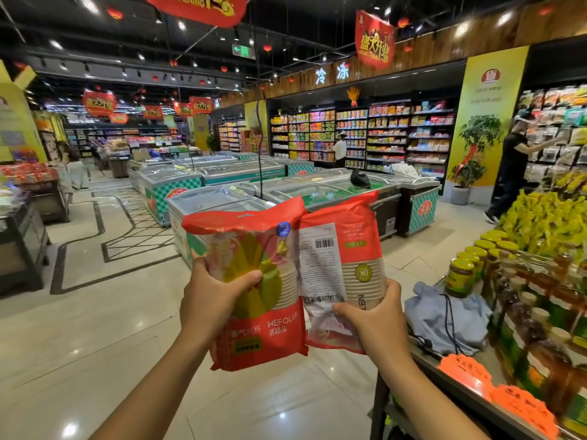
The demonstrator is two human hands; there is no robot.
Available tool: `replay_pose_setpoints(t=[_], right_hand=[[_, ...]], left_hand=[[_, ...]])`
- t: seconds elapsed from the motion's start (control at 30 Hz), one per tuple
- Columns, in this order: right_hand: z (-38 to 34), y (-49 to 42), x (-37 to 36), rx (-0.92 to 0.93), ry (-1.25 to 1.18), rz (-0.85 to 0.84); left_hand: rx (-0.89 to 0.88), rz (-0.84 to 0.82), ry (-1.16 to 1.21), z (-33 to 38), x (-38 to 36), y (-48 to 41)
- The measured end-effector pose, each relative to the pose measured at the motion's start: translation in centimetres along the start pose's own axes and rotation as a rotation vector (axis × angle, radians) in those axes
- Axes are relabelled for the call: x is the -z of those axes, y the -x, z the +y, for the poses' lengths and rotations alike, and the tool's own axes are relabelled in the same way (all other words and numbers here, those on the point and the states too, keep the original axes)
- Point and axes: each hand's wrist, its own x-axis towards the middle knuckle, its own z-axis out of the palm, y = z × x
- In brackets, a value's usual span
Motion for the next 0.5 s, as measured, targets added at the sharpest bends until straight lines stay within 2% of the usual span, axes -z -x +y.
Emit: replay_pose_setpoints(t=[0.5], right_hand=[[4.2,-21.8,-5.0,-0.009,-0.075,-0.112]], left_hand=[[-0.013,0.054,0.000,1.6,-13.1,-15.5]])
